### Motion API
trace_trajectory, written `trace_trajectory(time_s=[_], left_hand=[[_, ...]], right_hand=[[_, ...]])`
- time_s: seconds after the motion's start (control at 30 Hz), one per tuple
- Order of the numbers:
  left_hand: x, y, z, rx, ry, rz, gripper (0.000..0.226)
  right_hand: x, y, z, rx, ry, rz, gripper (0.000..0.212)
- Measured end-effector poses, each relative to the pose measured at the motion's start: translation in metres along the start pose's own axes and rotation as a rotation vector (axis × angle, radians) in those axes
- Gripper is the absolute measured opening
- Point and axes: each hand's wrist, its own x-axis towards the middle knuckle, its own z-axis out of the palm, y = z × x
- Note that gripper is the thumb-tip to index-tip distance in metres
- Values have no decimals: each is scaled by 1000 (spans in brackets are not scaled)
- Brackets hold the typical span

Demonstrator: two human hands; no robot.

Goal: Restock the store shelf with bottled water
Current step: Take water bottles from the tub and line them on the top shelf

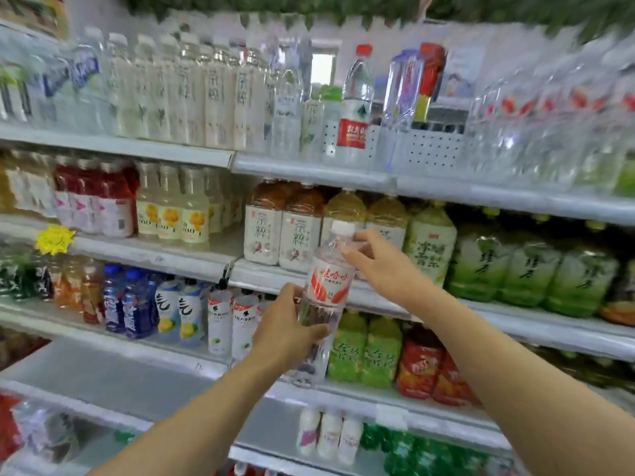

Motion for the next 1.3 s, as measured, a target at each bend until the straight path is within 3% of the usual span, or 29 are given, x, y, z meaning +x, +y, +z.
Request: trace_trajectory(time_s=[0.23, 0.6, 0.93, 1.03, 1.3], left_hand=[[42, 81, 33, -41, -18, 118, 51], [108, 222, 95, -138, -48, 274, 49], [168, 329, 137, -308, 21, 326, 40], [186, 345, 155, -308, 31, 360, 31], [223, 360, 201, -274, 59, 396, 40]], right_hand=[[1, 26, -110, -105, 214, 28, 45], [41, 100, -232, -672, 393, -26, 65], [61, 163, -267, -943, 418, -150, 72], [63, 179, -270, -970, 448, -244, 71], [73, 199, -277, -999, 553, -369, 73]])
